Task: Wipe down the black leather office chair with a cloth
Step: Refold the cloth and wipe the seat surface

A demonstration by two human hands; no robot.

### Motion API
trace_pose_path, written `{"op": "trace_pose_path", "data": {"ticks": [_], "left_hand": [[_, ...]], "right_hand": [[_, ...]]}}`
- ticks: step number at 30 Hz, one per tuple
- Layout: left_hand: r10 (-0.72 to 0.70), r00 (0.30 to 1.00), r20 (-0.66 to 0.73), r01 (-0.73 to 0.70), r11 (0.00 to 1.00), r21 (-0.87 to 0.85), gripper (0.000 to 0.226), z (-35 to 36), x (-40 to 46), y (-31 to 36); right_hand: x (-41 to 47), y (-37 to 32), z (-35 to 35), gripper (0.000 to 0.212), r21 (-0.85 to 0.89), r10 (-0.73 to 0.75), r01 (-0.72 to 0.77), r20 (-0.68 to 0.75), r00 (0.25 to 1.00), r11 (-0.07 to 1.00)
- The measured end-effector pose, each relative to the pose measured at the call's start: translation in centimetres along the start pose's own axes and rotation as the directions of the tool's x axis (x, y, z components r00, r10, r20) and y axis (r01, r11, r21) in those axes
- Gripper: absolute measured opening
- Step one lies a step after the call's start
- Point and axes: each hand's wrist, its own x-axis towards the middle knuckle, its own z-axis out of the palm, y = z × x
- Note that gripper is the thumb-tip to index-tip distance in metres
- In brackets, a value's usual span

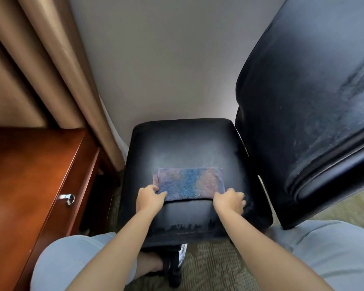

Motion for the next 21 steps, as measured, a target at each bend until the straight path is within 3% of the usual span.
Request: {"op": "trace_pose_path", "data": {"ticks": [3,8,13,15,18,21], "left_hand": [[-0.095,0.995,-0.027,0.092,0.991,-0.093,0.033,0.3,0.3,-0.1],[-0.18,0.983,0.042,0.185,0.955,-0.233,0.017,0.1,0.2,0.8],[-0.279,0.949,0.149,0.315,0.791,-0.525,0.013,-0.4,0.4,1.4],[-0.288,0.947,0.142,0.312,0.727,-0.612,0.005,-0.6,0.1,1.4],[-0.317,0.944,0.097,0.285,0.628,-0.724,0.019,-1.0,-0.2,1.3],[-0.364,0.929,0.066,0.28,0.575,-0.769,0.017,-1.5,-0.7,0.8]], "right_hand": [[0.6,0.4,0.3,0.03,0.022,-0.035,0.034,0.031,0.999,0.999],[0.7,0.4,0.4,0.007,0.254,-0.063,0.06,0.005,0.998,0.965],[0.2,0.5,0.5,0.021,0.367,-0.051,0.041,0.018,0.999,0.929],[0.2,0.5,0.6,0.025,0.427,-0.026,0.0,0.057,0.998,0.904],[-0.1,0.2,-0.2,0.025,0.502,-0.014,-0.025,0.073,0.997,0.865],[-0.2,0.1,-1.3,0.022,0.555,0.035,-0.071,0.075,0.997,0.829]]}}
